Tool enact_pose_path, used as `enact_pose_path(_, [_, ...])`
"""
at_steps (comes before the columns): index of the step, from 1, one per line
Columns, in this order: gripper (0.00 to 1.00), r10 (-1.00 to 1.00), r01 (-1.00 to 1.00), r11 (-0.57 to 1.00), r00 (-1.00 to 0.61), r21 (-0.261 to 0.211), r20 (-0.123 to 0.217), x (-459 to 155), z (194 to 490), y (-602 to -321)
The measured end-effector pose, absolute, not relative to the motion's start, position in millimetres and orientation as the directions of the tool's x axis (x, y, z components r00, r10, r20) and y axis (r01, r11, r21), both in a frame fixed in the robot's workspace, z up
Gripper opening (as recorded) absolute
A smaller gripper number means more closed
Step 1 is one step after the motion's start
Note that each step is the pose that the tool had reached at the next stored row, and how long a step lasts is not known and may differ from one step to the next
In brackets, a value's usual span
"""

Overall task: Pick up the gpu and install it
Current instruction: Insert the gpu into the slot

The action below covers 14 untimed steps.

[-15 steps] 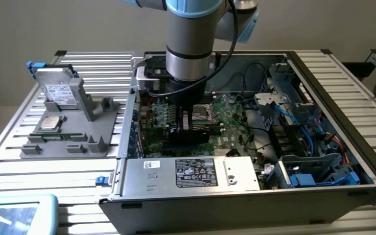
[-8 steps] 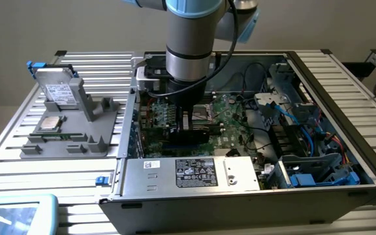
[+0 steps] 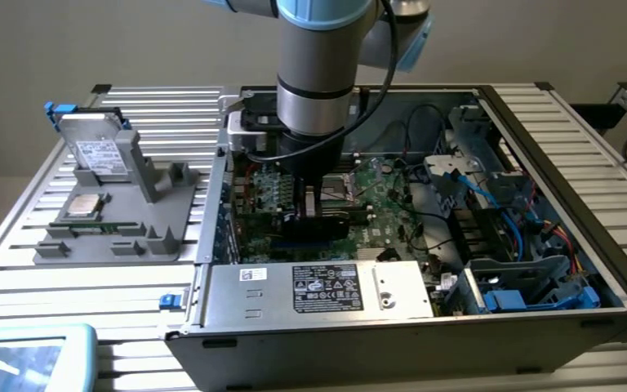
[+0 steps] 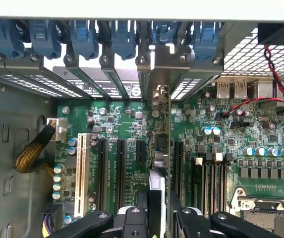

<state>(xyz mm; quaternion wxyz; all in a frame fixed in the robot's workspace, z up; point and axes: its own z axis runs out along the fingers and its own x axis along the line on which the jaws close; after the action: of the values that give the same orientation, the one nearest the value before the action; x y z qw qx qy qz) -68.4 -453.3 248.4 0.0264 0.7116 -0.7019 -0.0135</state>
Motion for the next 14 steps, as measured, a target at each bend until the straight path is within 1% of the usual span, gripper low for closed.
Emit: enact_pose_path(14, [0.27,-1.000,-0.998,-0.014,0.015,0.057,0.017,-68.7,248.3,-454.4])
